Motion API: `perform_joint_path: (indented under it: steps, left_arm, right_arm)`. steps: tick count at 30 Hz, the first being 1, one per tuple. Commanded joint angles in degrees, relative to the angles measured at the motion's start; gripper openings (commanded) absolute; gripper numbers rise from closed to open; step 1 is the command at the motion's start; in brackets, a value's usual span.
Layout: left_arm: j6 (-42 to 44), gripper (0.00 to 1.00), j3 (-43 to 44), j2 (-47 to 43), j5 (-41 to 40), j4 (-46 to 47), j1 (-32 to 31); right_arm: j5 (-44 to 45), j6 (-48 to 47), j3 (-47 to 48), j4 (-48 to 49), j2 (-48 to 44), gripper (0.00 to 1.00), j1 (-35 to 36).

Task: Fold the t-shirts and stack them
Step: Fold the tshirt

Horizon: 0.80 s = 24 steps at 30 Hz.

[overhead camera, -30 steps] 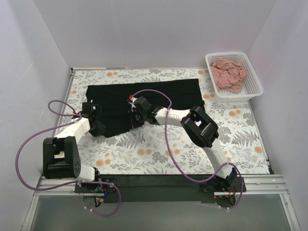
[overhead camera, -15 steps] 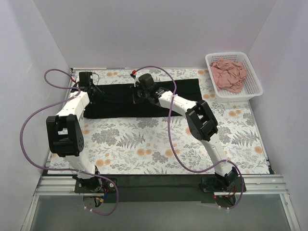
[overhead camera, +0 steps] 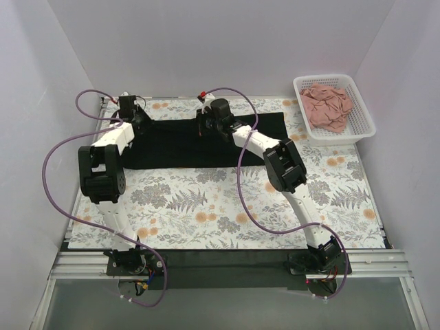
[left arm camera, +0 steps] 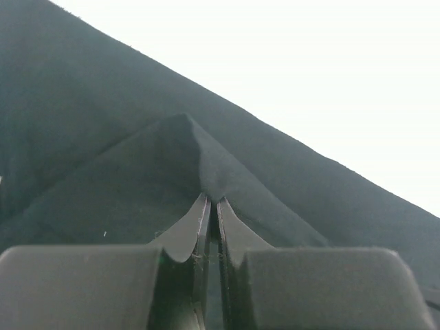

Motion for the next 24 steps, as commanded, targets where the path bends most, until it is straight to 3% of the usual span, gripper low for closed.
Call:
perform_joint_path:
  steps: [1, 12, 24]
  left_arm:
    - [2.7, 0.00, 2.9, 0.7, 0.8, 8.0, 0.8]
    - [1.1, 0.00, 4.4, 4.1, -0.8, 9.4, 1.4]
    - [-1.4, 0.00, -0.4, -1.2, -1.8, 4.7, 2.2]
  right_arm:
    - [0.1, -3.4, 2.9, 4.7, 0.9, 0.05, -1.6]
    - [-1.6, -3.8, 4.4, 8.5, 3.3, 0.14, -2.3]
    - [-6.6, -1.3, -0.5, 8.5, 0.6, 0.12, -2.3]
